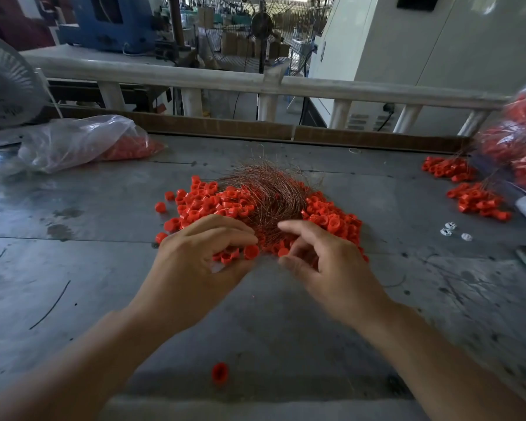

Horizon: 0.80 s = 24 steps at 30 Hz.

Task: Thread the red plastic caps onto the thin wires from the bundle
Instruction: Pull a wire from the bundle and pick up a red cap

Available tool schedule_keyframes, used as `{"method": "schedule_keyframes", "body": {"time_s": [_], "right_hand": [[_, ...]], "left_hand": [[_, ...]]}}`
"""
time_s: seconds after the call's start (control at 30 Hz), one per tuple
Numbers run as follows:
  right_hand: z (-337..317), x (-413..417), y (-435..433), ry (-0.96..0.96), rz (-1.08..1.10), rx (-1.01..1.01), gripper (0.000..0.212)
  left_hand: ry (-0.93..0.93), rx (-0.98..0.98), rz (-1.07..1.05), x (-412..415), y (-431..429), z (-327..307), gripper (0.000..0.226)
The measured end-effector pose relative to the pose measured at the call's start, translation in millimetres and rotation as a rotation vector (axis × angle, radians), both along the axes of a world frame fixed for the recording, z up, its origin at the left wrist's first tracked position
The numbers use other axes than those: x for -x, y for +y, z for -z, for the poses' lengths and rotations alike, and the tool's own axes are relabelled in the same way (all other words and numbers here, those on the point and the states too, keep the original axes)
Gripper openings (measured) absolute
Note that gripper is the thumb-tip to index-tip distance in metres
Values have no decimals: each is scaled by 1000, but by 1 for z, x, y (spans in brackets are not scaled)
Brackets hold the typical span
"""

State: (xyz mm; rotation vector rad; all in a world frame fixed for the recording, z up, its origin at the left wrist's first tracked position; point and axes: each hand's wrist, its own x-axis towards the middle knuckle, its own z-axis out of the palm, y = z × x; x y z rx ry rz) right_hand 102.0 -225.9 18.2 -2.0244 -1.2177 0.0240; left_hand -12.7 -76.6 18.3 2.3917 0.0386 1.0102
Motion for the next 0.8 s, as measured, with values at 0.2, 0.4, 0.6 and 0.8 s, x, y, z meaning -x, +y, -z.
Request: {"method": "schedule_keyframes", "body": {"time_s": [0.2,0.4,0.6,0.8], "right_hand": [[-5,11,4,-173,-176,-211,23],[-12,16,-1,-65,-220,-389,16],[-12,16,-2,-54,-185,-319,15],[1,8,2,28,-148,-52,13]], "left_hand": [[-39,-2,262,9,-18,-6,18],[-64,431,416,14,-18,-10,22],[0,735,285,10,-14,-9,35],[55,698,92,1,-9,-2,29]]}}
